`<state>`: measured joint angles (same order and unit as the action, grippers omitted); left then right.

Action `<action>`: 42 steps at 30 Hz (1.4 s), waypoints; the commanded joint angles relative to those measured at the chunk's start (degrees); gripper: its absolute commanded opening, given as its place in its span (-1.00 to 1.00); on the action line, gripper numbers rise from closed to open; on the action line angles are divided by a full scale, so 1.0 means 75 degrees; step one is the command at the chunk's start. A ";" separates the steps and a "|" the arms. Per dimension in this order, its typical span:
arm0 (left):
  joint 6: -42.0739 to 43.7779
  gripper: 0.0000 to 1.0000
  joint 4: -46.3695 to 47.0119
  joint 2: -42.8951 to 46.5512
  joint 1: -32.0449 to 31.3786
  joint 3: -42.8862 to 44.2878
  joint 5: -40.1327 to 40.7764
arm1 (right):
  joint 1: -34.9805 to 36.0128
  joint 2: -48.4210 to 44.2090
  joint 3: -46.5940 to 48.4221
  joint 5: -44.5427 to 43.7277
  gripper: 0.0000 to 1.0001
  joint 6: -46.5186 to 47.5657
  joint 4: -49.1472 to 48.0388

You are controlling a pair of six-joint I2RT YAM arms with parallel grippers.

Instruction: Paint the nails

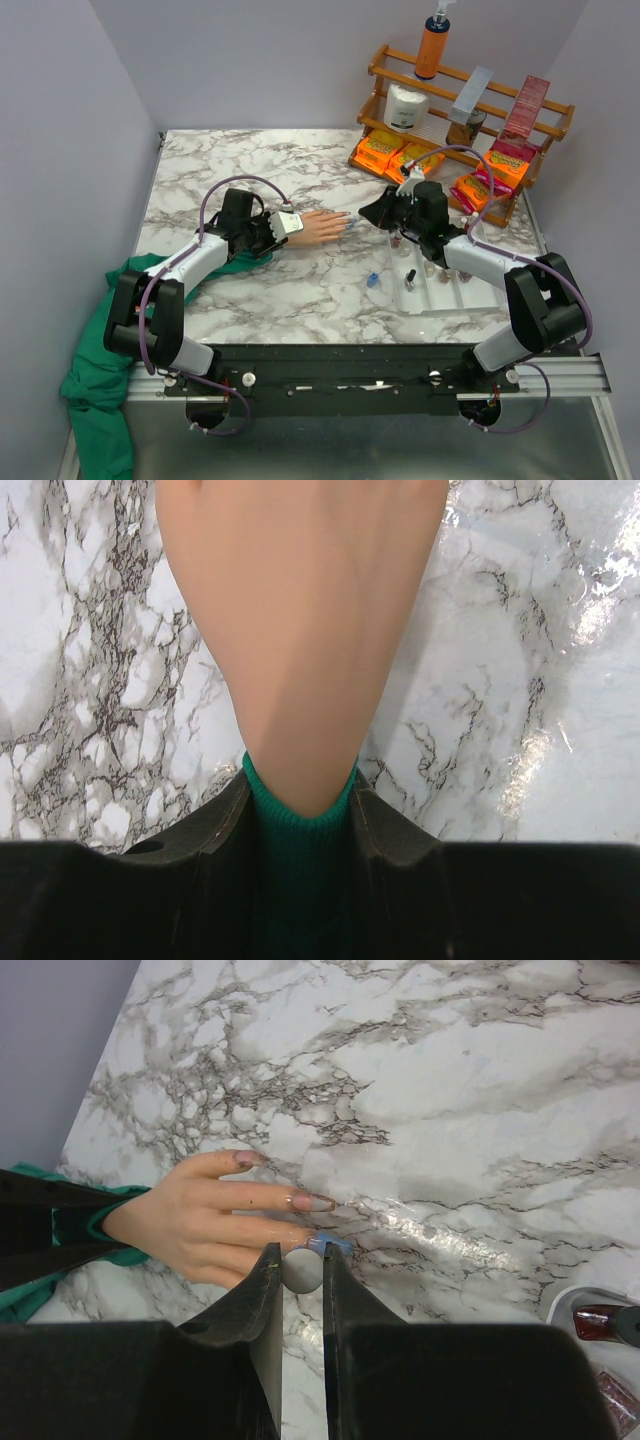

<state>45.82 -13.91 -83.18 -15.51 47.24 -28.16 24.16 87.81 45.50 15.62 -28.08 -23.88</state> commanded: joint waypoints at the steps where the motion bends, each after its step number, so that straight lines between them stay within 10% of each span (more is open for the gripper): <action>1: -0.0168 -1.00 0.0062 0.0004 -0.0007 0.0240 -0.0487 | 0.0001 0.0081 0.0122 -0.0231 -0.99 0.0005 0.0043; 42: -0.0133 -1.00 0.0003 0.0039 -0.0007 0.0252 -0.0464 | -0.0058 -0.0551 -0.0148 -0.0828 -0.99 0.0310 0.0524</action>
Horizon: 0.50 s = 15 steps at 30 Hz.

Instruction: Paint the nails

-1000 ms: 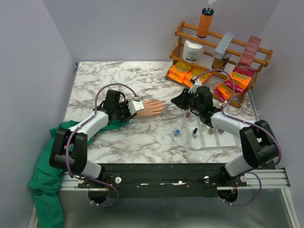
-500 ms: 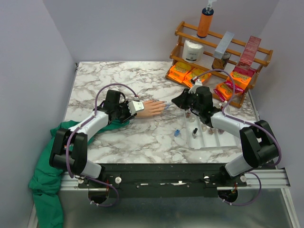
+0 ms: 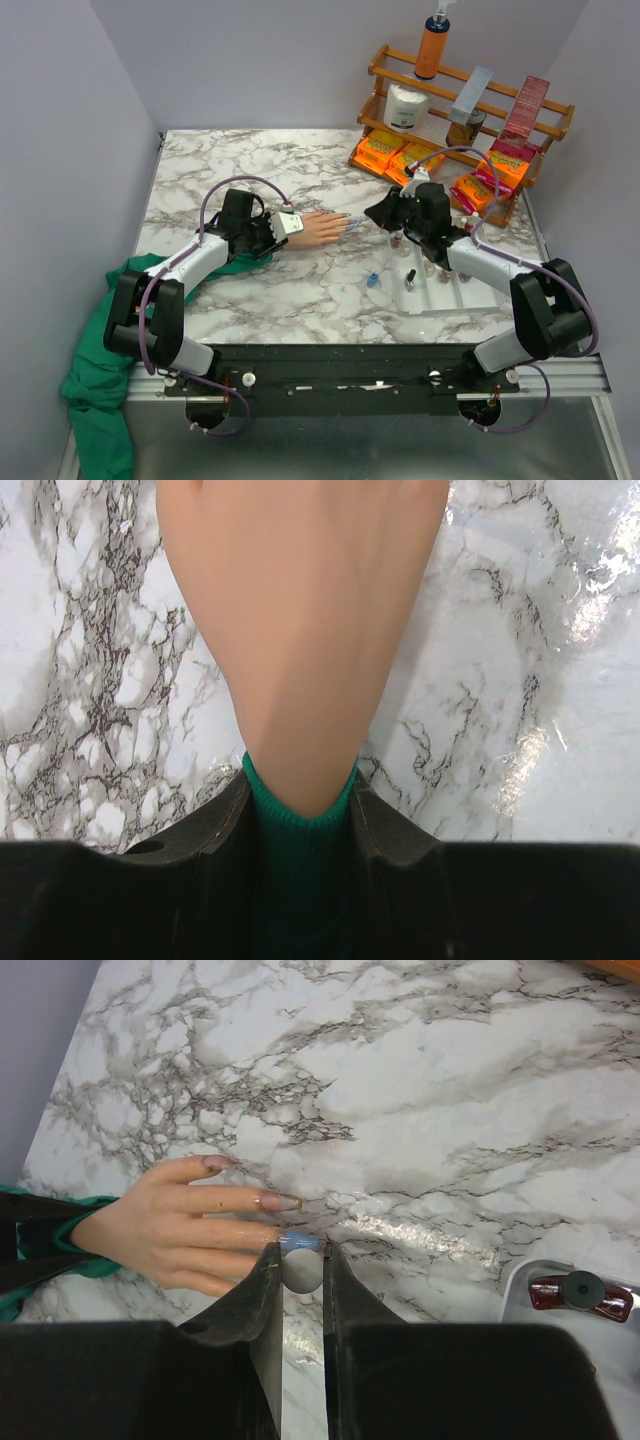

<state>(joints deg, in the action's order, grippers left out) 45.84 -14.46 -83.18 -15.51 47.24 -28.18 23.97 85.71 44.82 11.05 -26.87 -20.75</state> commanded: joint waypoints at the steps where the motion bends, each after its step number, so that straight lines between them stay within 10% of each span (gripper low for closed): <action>1: -0.0148 -1.00 0.0076 0.0039 -0.0007 0.0252 -0.0449 | -0.0031 -0.0284 -0.0035 -0.0161 -0.99 0.0161 0.0107; 15: -0.0148 -1.00 0.0065 0.0039 -0.0007 0.0275 -0.0473 | 0.0226 0.0032 0.0258 0.0507 -0.99 0.0208 -0.0303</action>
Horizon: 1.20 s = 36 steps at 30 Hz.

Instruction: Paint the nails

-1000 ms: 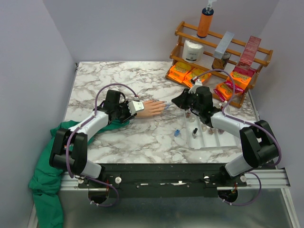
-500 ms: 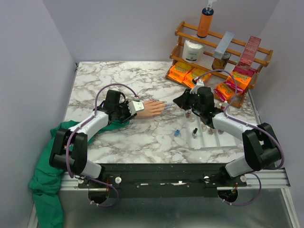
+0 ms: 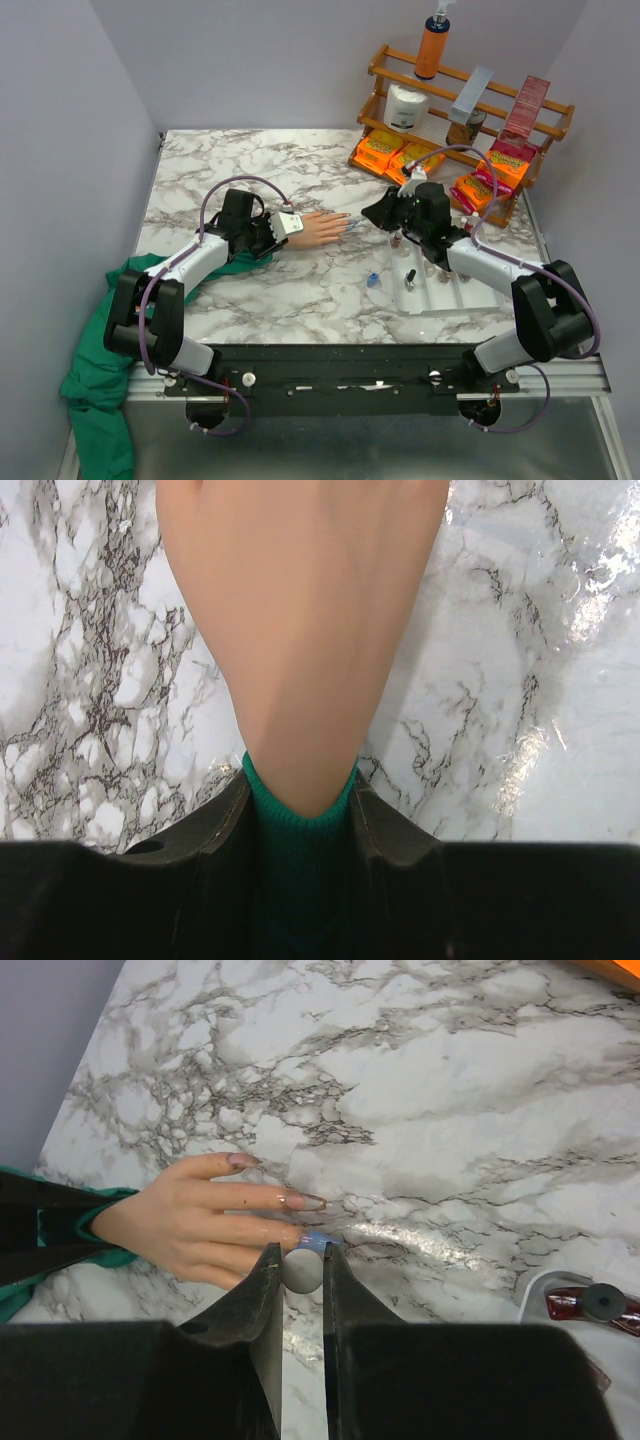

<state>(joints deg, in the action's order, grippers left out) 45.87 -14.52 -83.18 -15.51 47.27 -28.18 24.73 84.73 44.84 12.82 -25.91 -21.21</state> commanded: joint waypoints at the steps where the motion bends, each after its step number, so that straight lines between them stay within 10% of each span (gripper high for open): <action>1: -0.0151 -1.00 0.0073 0.0039 0.0005 0.0284 -0.0461 | 0.0148 0.0187 0.0256 0.0306 -0.99 0.0080 -0.0254; 36: -0.0139 -1.00 0.0038 0.0051 -0.0007 0.0296 -0.0473 | 0.0207 0.0433 0.0408 -0.0033 -0.99 0.0045 0.0098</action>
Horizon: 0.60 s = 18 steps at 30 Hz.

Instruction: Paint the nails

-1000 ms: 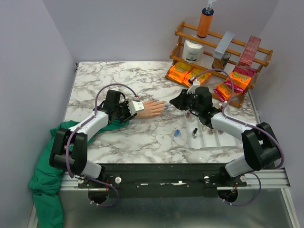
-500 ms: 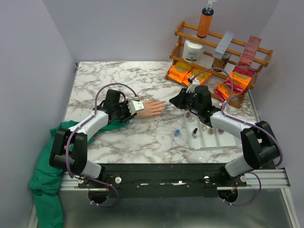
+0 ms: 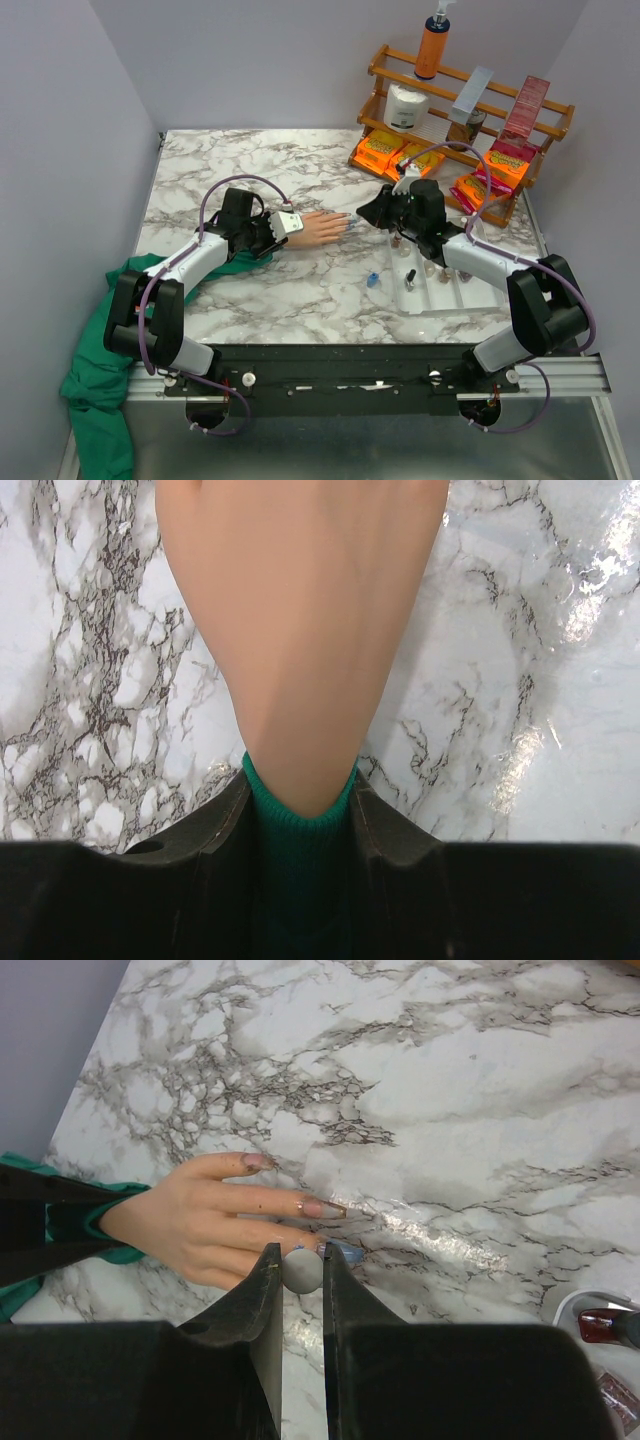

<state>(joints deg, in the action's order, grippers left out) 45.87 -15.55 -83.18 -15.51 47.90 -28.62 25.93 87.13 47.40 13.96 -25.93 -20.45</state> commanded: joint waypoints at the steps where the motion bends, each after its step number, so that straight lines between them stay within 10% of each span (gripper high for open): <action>1: -0.0127 -1.00 0.0175 0.0051 0.0005 0.0211 -0.0414 | 0.0046 0.0124 0.0056 -0.0197 -0.99 0.0048 -0.0004; 18: -0.0162 -1.00 0.0210 0.0016 -0.0006 0.0199 -0.0403 | 0.0046 0.0101 -0.0073 -0.0396 -0.99 0.0048 -0.0004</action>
<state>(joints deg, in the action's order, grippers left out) 45.87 -15.53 -83.18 -15.51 47.90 -28.62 25.93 87.66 47.40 12.80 -25.91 -20.43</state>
